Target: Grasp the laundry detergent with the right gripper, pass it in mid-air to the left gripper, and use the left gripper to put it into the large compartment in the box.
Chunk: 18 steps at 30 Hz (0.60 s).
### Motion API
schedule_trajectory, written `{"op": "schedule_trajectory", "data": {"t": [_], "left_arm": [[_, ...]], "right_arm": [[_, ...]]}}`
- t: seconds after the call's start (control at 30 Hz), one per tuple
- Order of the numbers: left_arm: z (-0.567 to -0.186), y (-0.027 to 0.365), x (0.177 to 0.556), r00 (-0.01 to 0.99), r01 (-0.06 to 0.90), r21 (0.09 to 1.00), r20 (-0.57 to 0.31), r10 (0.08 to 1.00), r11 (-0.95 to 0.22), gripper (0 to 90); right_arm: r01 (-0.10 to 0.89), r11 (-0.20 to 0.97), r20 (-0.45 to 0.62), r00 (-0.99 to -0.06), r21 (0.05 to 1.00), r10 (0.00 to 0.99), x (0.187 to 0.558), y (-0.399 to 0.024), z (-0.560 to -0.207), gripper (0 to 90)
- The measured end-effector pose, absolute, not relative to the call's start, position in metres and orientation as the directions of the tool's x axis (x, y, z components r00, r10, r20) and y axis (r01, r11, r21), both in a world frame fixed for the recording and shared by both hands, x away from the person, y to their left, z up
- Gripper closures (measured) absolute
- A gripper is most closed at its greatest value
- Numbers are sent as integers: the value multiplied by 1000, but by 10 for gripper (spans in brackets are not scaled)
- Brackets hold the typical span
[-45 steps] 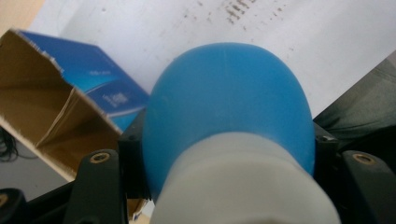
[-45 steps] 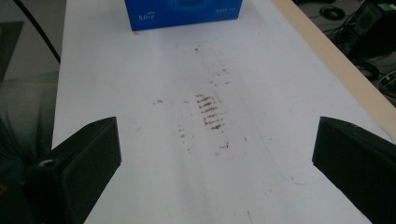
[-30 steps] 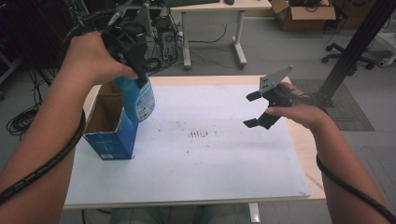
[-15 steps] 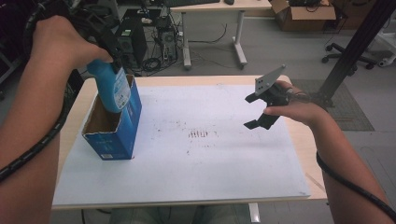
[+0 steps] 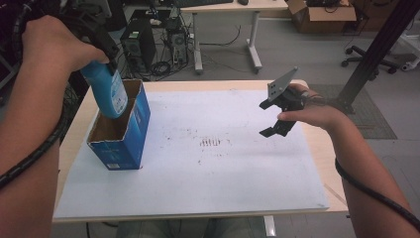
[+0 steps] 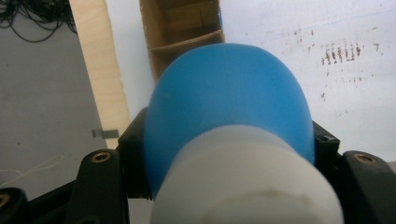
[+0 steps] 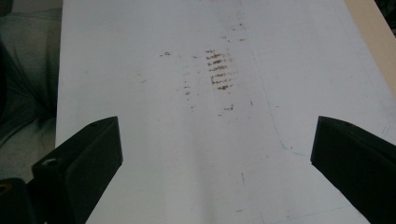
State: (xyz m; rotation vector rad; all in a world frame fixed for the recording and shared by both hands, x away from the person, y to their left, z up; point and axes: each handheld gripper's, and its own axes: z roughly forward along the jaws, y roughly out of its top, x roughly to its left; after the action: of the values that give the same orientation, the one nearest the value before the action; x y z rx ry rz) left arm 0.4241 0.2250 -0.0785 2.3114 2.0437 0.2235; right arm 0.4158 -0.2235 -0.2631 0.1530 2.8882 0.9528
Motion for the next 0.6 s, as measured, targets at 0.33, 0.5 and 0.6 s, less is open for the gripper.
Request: {"op": "schedule_trajectory", "data": {"t": [0.33,0.5,0.6], "left_arm": [[-89,237,426,94,988,118,83,992,-104,376],[-95,245,426,83,989,116,82,993,-92,376],[-100,248,426,78,989,119,81,994,-88,375]], "right_arm": [[66,802,-50,-992,594,119,416,-221,-265,22],[66,808,-49,-992,586,117,416,-222,-266,23],[65,812,-50,-992,580,115,416,-222,-266,24]]}}
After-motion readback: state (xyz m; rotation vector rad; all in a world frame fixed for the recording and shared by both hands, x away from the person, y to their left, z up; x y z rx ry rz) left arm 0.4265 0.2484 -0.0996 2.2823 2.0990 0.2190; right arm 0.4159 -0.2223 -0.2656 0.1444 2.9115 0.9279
